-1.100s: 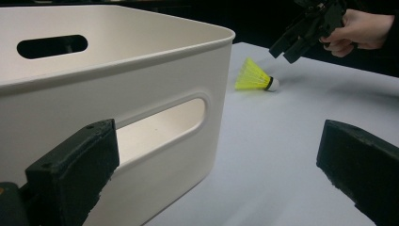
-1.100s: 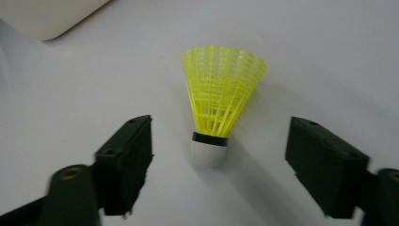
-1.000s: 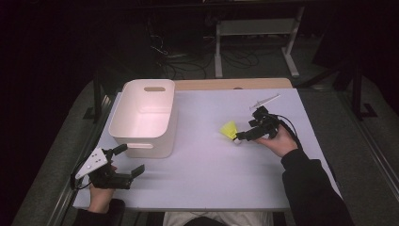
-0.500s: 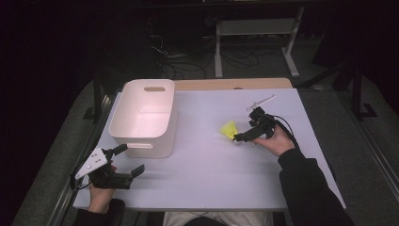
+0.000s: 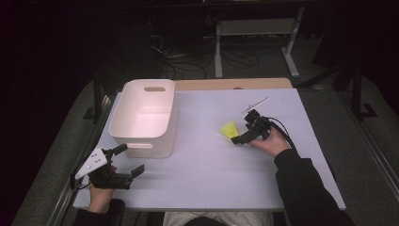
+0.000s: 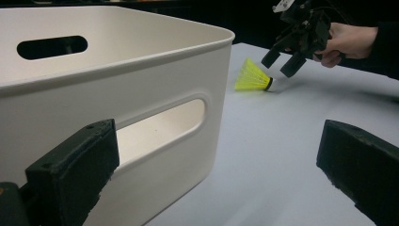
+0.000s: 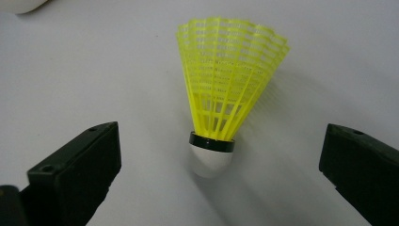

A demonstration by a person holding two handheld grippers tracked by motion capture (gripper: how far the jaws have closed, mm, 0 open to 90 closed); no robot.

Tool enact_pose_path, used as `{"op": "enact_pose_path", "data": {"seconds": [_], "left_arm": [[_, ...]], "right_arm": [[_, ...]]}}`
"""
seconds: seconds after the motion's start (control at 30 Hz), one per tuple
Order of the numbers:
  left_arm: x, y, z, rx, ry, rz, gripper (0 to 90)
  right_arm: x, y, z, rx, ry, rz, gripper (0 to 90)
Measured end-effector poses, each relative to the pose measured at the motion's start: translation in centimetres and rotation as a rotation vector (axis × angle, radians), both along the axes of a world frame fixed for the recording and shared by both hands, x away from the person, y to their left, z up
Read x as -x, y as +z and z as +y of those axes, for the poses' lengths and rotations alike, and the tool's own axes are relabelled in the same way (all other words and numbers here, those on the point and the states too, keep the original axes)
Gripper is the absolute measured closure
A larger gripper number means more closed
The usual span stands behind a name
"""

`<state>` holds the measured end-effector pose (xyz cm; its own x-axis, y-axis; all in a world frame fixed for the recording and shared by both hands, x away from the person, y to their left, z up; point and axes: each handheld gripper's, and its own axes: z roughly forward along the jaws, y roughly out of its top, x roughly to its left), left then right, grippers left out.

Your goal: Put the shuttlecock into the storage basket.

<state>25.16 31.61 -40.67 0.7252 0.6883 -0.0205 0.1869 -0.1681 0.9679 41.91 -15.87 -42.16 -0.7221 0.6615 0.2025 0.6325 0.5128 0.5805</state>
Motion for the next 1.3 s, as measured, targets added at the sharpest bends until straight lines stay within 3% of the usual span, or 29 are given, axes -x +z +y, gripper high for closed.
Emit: {"op": "enact_pose_path", "data": {"seconds": [0.33,0.6,1.3], "left_arm": [[0.0,0.0,0.0,0.003,-0.001,-0.001,0.0],[0.0,0.0,0.0,0.002,-0.001,0.0,0.0],[0.0,0.0,0.0,0.0,-0.002,0.001,0.0]], "right_arm": [[0.1,-0.7,0.6,0.019,0.016,0.017,0.0],[0.2,-0.9,0.6,0.031,0.022,0.017,9.0],[0.2,-1.1,0.7,0.059,-0.001,0.028,53.1]]}}
